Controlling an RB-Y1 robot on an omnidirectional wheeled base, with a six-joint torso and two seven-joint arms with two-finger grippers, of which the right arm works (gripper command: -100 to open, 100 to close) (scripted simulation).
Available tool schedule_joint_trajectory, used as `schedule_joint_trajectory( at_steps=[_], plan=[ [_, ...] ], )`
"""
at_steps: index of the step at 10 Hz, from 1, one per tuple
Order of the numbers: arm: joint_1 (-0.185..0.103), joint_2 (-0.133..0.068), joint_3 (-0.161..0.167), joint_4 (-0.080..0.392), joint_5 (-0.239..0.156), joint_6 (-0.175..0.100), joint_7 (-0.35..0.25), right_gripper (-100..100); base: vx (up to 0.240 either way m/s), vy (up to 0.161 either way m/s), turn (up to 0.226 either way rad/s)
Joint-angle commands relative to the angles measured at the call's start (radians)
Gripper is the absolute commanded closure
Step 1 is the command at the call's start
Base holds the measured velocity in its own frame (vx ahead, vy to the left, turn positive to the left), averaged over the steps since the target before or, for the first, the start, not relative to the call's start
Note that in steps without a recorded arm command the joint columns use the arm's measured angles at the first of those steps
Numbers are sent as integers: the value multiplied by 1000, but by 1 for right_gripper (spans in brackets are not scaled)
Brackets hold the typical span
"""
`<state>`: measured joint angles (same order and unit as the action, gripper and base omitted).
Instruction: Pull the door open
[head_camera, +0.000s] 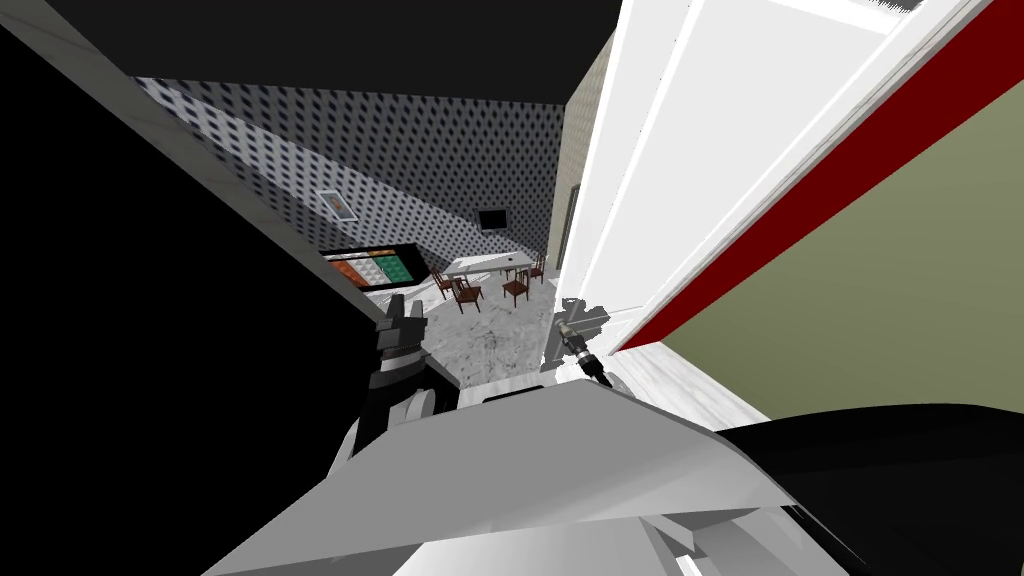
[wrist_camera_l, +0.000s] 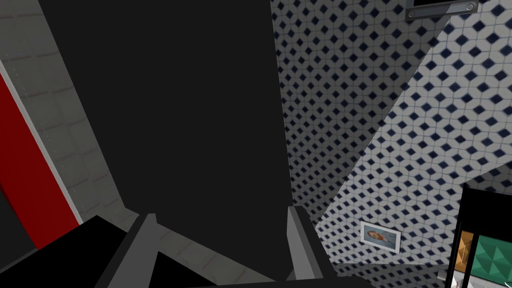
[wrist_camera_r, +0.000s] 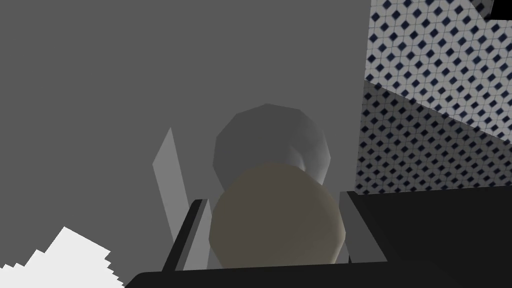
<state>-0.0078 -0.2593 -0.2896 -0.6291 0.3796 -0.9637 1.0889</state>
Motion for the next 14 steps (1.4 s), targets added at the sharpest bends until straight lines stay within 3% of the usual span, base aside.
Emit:
schedule_joint_trajectory(
  at_steps=[1, 14],
  plan=[
    [1, 1, 0, 0, 0, -1, 0, 100, 0, 0, 0],
    [-7, -5, 39, 2, -90, 10, -327, 100, -26, -15, 40]
  ],
)
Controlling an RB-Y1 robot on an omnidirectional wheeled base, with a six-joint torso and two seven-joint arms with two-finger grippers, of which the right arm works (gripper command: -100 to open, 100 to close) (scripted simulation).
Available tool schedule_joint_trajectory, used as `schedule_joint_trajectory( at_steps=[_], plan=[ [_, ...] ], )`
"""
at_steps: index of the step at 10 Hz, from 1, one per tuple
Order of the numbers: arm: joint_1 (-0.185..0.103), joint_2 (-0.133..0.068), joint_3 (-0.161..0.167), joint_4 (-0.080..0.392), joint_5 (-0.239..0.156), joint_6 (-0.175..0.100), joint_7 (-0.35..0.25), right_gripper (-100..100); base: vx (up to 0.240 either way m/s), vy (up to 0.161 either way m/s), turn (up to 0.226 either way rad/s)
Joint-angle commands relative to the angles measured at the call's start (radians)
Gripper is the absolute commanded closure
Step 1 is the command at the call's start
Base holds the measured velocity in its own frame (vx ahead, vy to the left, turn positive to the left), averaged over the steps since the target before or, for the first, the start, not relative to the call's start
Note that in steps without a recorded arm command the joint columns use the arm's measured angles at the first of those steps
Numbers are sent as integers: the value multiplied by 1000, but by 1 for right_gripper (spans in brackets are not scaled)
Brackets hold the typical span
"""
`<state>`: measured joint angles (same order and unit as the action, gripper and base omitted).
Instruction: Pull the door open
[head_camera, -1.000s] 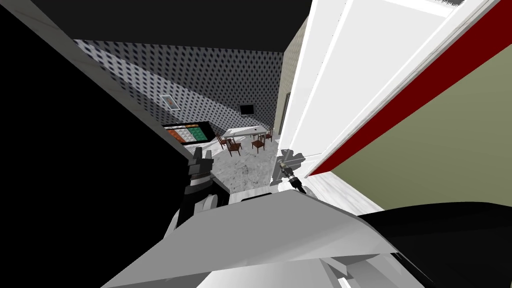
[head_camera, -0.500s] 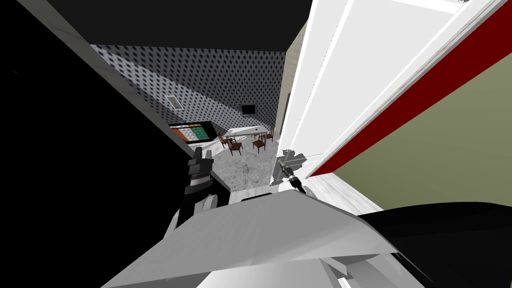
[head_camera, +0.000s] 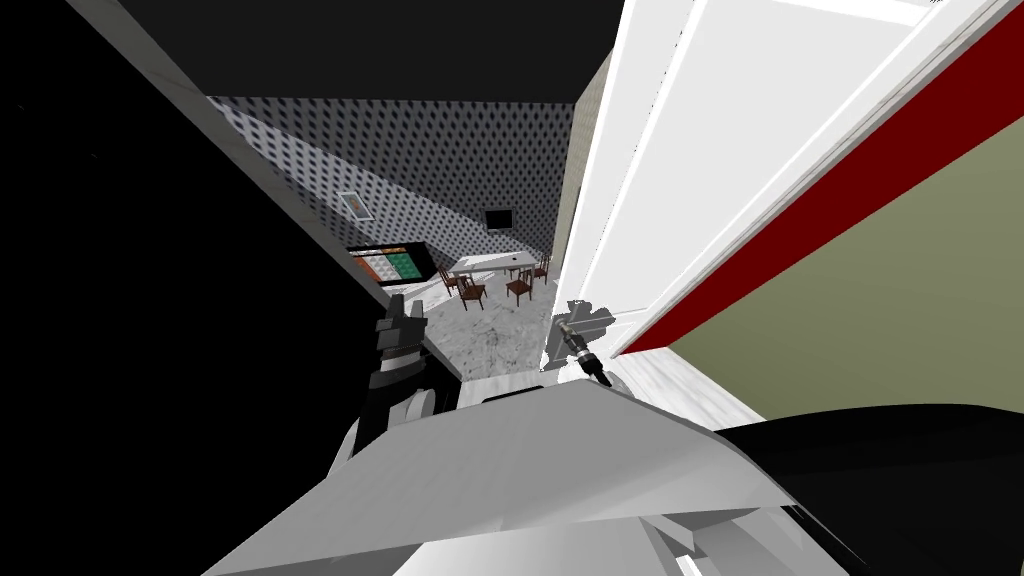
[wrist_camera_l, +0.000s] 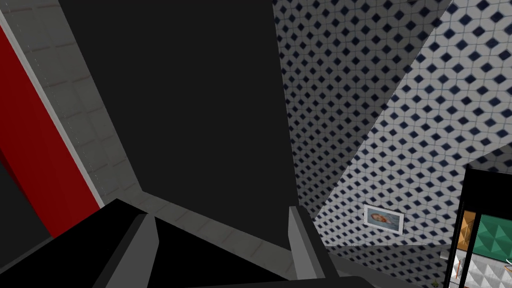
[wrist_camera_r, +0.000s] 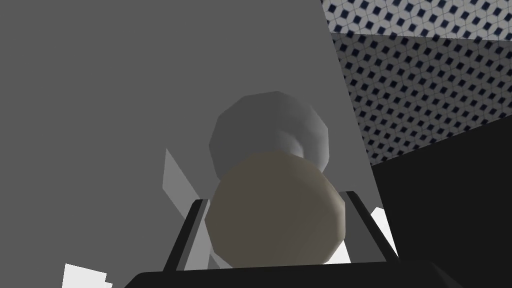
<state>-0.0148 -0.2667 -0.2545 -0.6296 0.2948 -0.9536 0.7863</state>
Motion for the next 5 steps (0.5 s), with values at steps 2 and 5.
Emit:
schedule_joint_trajectory(
  at_steps=[2, 5],
  plan=[
    [-1, 2, 9, 2, -17, 1, -61, 100, -31, -23, 43],
    [-3, 1, 21, 3, -44, 3, -140, 100, -31, -15, 44]
  ],
)
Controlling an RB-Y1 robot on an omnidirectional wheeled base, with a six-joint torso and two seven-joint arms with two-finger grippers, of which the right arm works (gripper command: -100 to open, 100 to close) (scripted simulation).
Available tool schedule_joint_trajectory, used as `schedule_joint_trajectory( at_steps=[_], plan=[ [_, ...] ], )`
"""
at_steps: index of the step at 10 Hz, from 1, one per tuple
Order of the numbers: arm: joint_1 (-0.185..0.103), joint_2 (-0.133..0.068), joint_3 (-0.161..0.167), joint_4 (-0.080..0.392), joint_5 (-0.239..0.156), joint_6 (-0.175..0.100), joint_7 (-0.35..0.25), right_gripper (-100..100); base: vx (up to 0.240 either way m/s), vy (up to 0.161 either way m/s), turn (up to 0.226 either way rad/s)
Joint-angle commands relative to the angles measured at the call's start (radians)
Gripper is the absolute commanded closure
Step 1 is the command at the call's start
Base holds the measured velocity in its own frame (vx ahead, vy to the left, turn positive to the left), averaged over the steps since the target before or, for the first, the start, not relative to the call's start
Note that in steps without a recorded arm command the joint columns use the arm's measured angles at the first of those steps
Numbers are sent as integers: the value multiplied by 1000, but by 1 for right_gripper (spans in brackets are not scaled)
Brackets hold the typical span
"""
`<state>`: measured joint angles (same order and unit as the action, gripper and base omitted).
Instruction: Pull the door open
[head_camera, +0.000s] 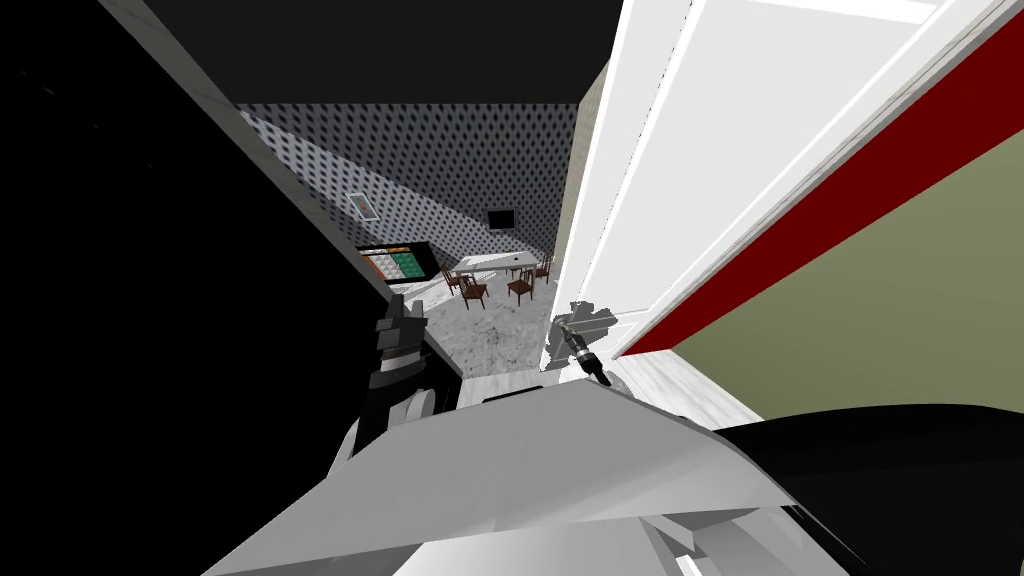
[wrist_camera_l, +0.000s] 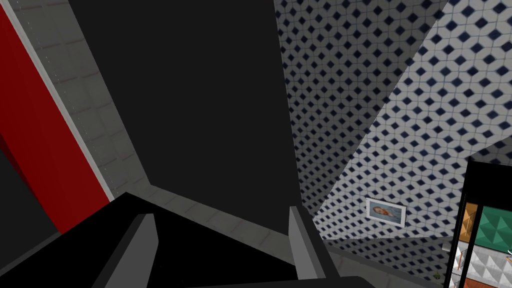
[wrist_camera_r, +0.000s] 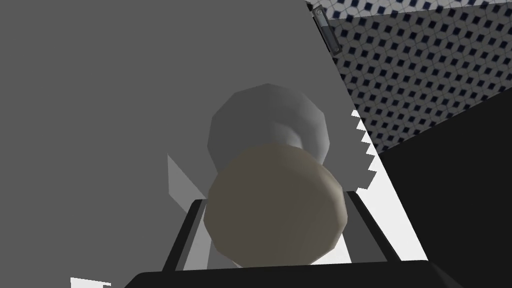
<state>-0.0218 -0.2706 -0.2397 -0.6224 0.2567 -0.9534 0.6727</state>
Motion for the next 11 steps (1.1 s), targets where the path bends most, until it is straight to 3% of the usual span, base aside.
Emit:
schedule_joint_trajectory(
  at_steps=[1, 10, 11],
  plan=[
    [3, 4, 12, -4, -20, 5, -50, 100, -44, -18, 88],
    [-3, 0, 46, -3, -97, 13, -266, 100, -37, -21, 47],
    [-3, 0, 46, -3, -97, 13, -269, 100, -34, -16, 29]
  ],
)
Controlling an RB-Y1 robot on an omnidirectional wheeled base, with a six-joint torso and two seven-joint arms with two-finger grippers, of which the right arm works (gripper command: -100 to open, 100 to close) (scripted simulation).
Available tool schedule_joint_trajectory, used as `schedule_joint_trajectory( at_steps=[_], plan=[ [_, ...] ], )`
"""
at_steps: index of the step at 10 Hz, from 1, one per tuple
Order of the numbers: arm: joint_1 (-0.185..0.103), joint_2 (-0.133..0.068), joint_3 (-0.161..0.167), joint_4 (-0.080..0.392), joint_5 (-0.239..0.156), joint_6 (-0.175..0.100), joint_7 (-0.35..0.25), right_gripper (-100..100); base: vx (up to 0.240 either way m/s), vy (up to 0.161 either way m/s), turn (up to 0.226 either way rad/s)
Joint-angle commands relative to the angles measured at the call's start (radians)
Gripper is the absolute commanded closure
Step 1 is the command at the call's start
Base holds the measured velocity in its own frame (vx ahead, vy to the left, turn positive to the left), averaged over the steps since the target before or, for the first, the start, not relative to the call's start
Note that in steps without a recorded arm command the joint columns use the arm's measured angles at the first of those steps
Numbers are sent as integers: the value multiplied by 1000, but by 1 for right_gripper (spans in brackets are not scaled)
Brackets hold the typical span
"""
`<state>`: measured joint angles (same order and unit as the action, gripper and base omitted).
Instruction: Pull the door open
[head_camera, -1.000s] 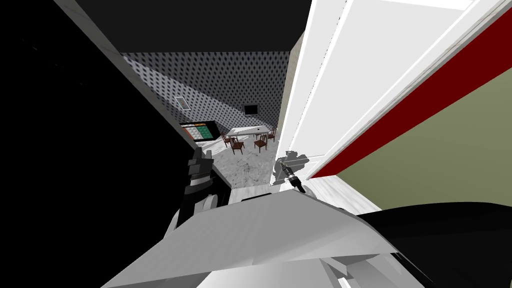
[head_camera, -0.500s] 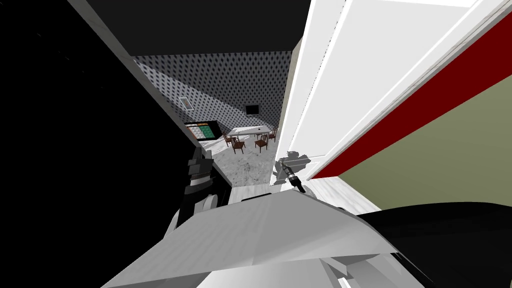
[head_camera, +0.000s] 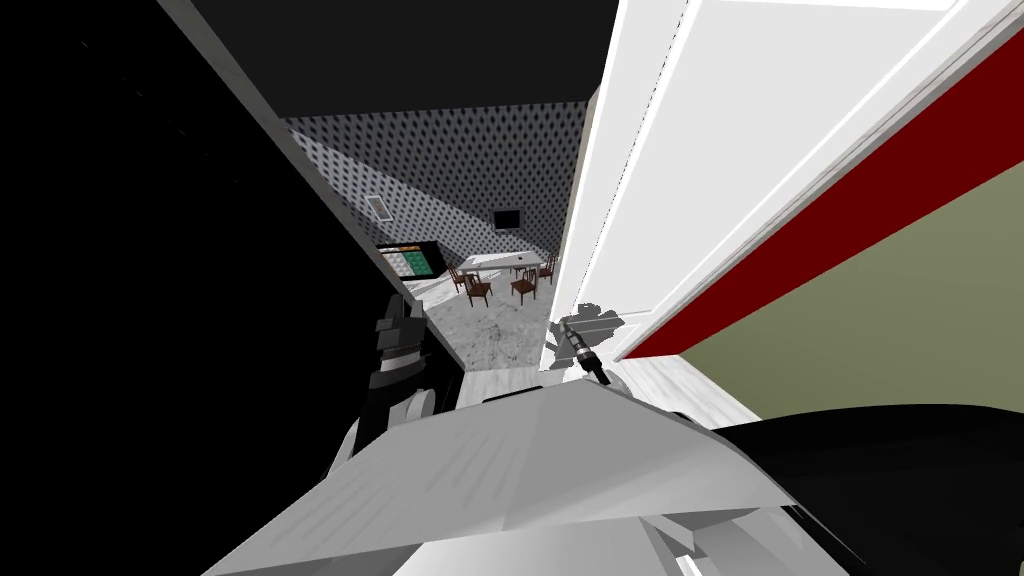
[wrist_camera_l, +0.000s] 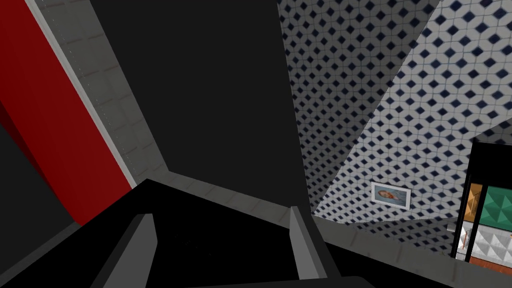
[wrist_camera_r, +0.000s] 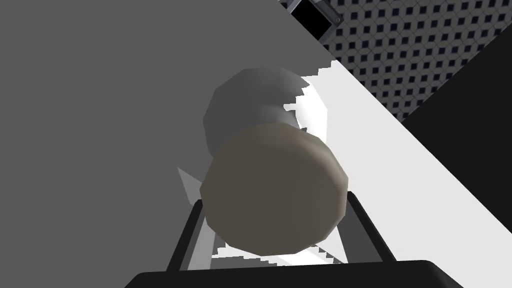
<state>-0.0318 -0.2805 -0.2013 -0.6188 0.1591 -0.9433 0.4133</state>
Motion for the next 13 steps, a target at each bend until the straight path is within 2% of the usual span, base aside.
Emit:
schedule_joint_trajectory(
  at_steps=[1, 4, 5, 6, 7, 9, 10, 13],
  plan=[
    [5, 9, 14, -6, -16, 5, -50, 100, -37, -22, 60],
    [2, 7, 30, -5, -51, 8, -127, 100, -47, -27, 68],
    [2, 7, 30, -5, -51, 8, -133, 100, -35, -17, 38],
    [1, 6, 38, -5, -69, 10, -172, 100, -37, -14, 66],
    [1, 6, 38, -5, -69, 10, -174, 100, -32, -17, 36],
    [-2, 4, 53, -5, -105, 14, -241, 100, -51, -28, 81],
    [-2, 4, 53, -5, -105, 14, -257, 100, -53, -30, 36],
    [-5, 2, 70, -4, -143, 18, -336, 100, -47, -17, 62]
  ],
)
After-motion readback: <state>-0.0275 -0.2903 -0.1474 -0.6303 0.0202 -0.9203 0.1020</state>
